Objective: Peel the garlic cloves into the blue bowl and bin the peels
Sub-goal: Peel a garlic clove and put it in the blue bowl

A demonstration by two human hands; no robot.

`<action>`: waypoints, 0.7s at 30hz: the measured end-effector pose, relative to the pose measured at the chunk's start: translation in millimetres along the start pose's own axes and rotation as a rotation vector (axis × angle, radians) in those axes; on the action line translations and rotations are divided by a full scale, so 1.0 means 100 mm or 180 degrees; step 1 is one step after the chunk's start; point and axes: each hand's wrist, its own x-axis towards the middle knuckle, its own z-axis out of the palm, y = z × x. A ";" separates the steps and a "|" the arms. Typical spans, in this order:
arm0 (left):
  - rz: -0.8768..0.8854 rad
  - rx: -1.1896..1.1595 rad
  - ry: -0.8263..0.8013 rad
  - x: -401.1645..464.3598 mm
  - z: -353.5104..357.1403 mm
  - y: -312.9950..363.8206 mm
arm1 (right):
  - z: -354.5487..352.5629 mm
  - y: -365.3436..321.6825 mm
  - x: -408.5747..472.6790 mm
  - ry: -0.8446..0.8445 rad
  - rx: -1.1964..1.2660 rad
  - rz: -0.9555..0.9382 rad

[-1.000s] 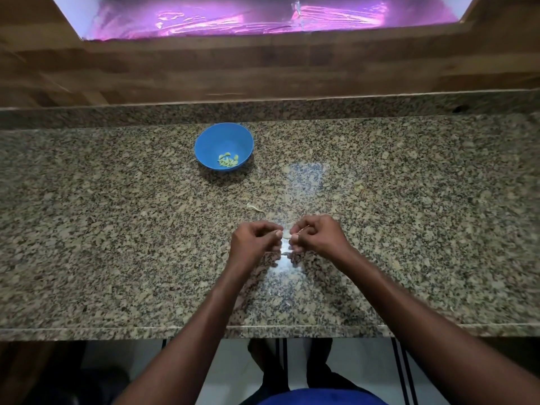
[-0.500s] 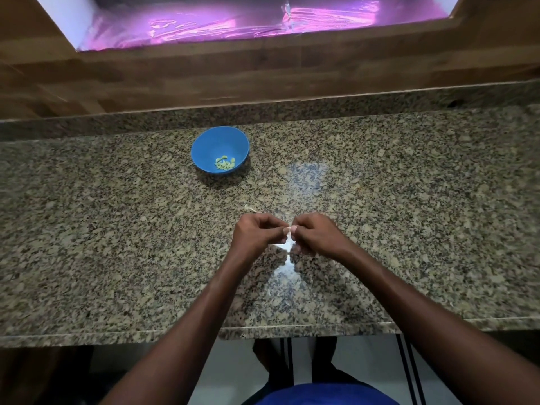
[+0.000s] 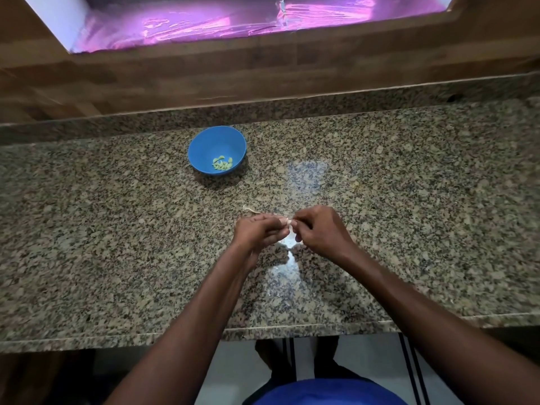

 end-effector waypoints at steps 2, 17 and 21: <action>-0.0056 -0.0081 0.0050 0.00 0.04 0.00 | 0.07 0.04 -0.04 0.0232 -0.0253 -0.0230; 0.1409 0.1333 -0.0050 -0.05 0.03 -0.19 | -0.10 0.21 0.12 -0.1168 0.3980 0.2618; 0.0919 0.1070 0.0220 -0.06 0.06 -0.17 | -0.07 0.13 0.03 -0.0840 0.2118 0.1670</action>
